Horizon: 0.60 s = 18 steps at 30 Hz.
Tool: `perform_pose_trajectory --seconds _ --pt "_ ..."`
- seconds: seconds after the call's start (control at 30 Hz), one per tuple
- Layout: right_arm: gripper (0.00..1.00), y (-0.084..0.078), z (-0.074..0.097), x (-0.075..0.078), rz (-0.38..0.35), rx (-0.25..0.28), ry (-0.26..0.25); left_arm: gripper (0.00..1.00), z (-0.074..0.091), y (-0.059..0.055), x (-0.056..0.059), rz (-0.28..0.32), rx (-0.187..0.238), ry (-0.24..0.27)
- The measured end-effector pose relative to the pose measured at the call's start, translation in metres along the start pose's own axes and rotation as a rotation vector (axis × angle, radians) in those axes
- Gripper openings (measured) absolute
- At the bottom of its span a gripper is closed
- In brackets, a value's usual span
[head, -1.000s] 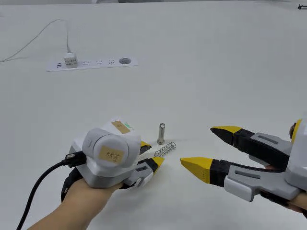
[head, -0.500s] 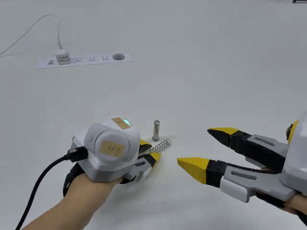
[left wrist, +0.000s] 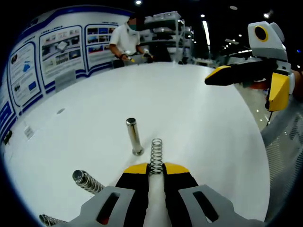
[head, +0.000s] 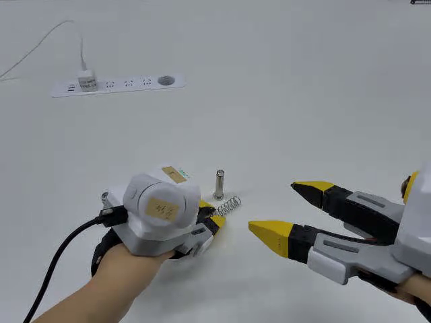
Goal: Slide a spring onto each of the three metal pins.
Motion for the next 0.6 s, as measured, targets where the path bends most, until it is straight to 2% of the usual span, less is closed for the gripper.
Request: perform_pose_trajectory --seconds 0.13,0.4,0.6 --pt "0.55 -0.001 0.0 0.001 -0.004 -0.004 -0.003 0.11 0.001 0.0 0.001 -0.035 -0.002 -0.006" --pt "0.55 0.001 -0.001 -0.001 -0.009 0.0 0.002 0.1 0.006 -0.001 0.008 -0.058 0.003 -0.035" --pt "0.55 0.003 -0.001 -0.001 -0.025 0.004 0.003 0.1 0.015 0.009 0.012 -0.052 0.045 -0.046"
Point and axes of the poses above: the centre of the closed fingertips' face, and the gripper's own axes: z roughly backward along the fingers, x roughly to its right, y roughly out of its top, the point moved 1 cm from there along z, roughly backward along the fingers, and after that the axes turned 8 degrees about y, right-handed, at the moved point
